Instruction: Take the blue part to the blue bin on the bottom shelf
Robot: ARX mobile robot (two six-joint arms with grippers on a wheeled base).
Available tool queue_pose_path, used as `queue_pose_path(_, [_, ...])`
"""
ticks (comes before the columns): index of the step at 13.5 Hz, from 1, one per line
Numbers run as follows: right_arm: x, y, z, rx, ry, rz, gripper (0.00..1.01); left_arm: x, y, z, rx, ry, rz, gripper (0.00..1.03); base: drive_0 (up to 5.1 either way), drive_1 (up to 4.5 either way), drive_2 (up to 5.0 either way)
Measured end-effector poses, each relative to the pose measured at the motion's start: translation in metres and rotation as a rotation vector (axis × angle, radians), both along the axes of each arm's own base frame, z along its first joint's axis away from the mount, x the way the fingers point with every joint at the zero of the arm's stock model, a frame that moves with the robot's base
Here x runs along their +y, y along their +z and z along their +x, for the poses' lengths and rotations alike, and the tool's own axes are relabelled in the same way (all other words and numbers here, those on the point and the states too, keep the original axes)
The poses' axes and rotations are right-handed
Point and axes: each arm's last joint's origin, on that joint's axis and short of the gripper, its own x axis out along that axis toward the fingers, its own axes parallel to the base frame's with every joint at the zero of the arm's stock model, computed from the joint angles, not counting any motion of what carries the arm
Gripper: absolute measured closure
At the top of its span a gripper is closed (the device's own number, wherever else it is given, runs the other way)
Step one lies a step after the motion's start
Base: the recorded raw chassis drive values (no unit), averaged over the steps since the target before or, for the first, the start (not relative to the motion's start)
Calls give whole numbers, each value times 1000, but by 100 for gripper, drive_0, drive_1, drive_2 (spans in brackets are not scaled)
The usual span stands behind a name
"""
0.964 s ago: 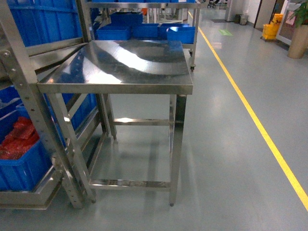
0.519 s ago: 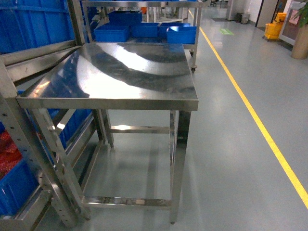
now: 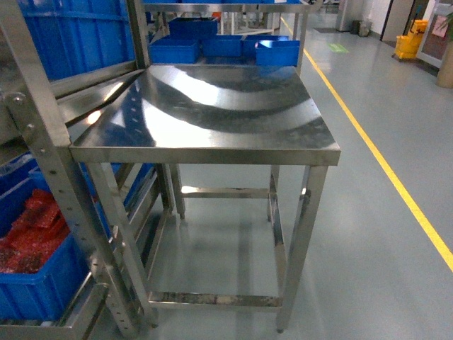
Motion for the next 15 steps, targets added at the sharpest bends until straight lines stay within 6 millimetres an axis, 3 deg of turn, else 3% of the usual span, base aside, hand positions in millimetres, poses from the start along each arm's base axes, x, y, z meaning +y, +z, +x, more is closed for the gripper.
queue_pose_path(15, [0,0,0,-1,0,0,3,0,0,0,-2,1,-1,60,-499,247,247])
